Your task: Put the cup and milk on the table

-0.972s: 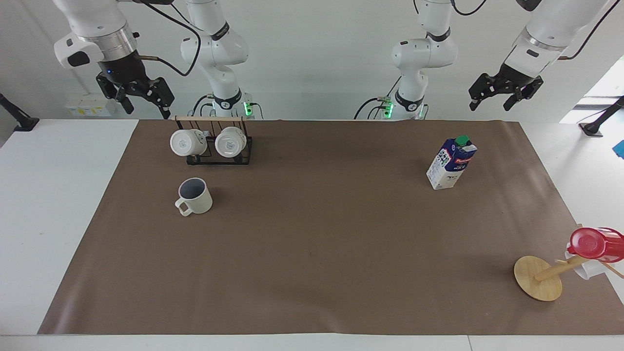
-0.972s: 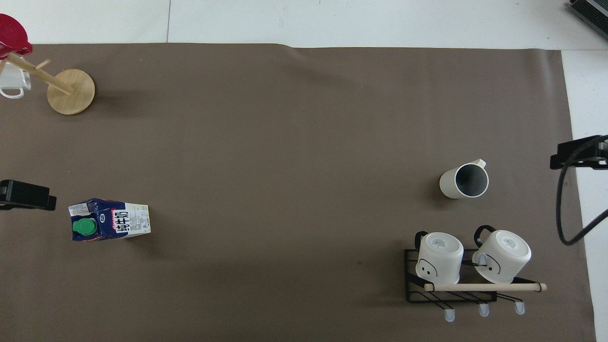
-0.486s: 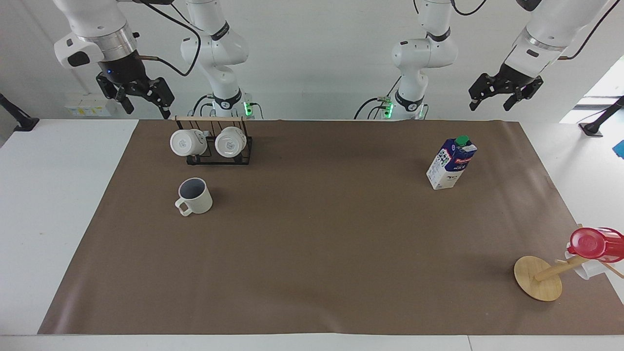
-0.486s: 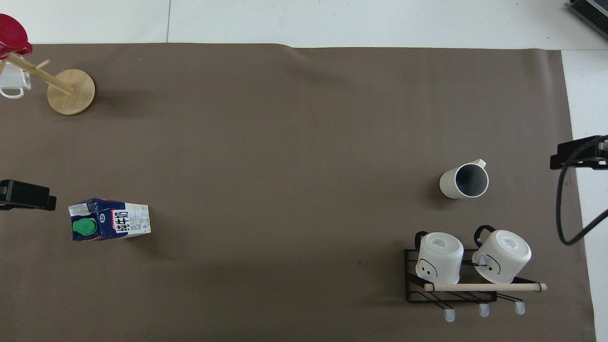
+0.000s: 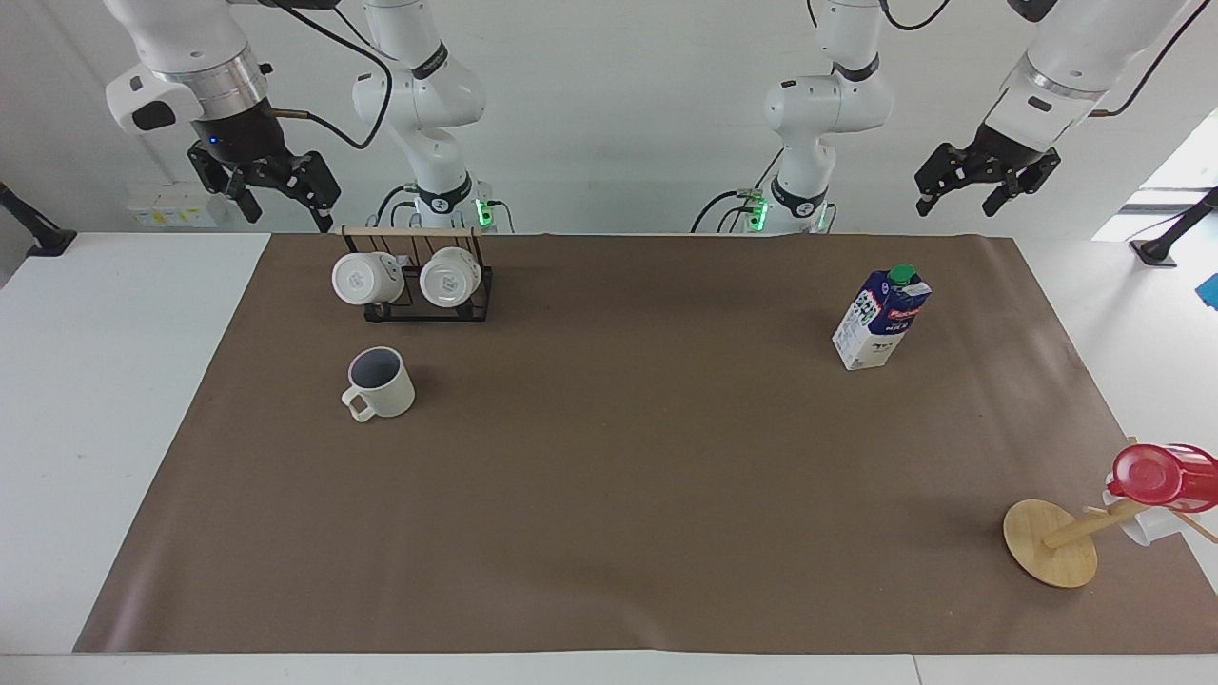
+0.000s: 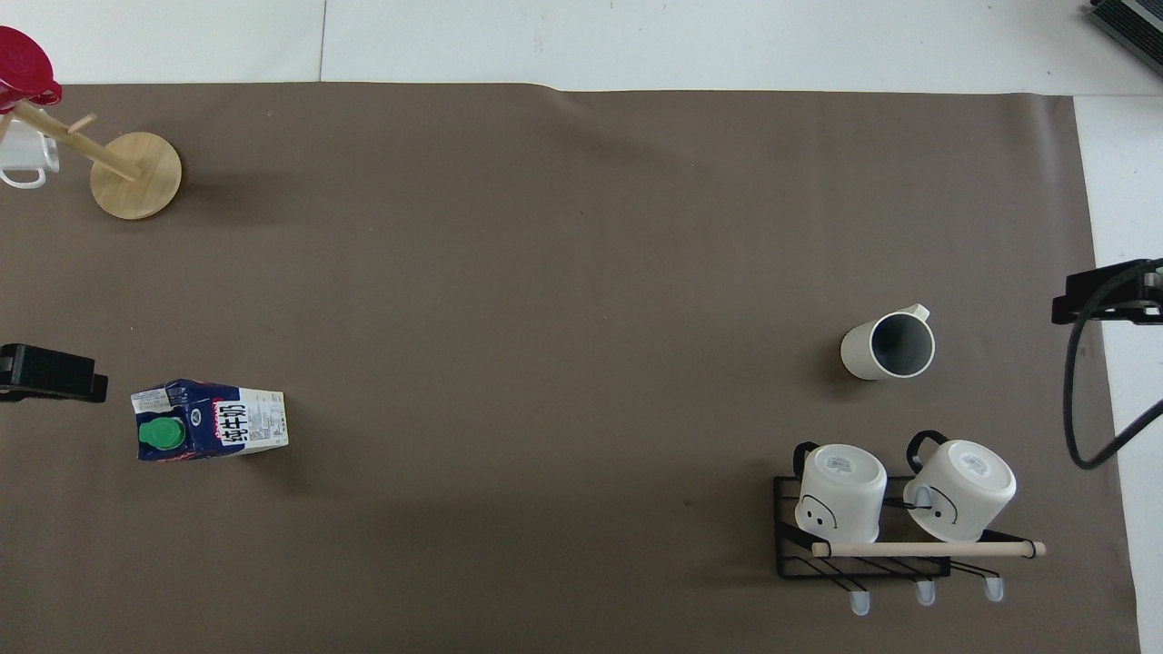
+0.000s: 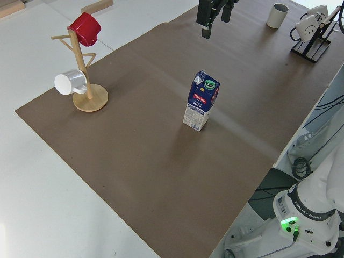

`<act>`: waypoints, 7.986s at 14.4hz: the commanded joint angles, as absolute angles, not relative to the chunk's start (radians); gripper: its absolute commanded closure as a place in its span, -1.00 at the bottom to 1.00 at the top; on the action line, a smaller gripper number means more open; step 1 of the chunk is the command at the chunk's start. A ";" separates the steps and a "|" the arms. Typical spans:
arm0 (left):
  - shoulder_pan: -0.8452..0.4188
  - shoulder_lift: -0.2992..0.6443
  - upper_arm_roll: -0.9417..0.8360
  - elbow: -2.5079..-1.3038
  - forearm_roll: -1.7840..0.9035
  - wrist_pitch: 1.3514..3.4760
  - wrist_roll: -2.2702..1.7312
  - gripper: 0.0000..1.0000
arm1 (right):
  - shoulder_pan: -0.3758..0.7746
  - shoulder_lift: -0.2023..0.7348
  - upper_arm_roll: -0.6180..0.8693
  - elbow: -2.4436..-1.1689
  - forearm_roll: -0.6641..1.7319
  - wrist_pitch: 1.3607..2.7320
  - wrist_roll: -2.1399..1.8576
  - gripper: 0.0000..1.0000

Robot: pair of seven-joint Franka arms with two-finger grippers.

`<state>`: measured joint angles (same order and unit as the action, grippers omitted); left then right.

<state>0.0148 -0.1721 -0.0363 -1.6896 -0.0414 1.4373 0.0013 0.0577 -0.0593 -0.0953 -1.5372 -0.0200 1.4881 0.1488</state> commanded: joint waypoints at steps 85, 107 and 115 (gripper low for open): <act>0.002 -0.166 -0.026 -1.669 -0.026 1.427 0.011 -1.00 | 0.273 0.201 -0.080 -1.876 -0.003 2.160 0.753 1.00; 0.003 -0.164 -0.026 -1.667 -0.026 1.434 0.009 -1.00 | 0.692 0.359 -0.078 -1.778 -0.018 2.249 1.230 1.00; 0.003 -0.210 -0.026 -1.748 -0.025 1.472 0.015 -1.00 | 0.699 0.368 -0.078 -1.812 -0.023 2.252 1.151 1.00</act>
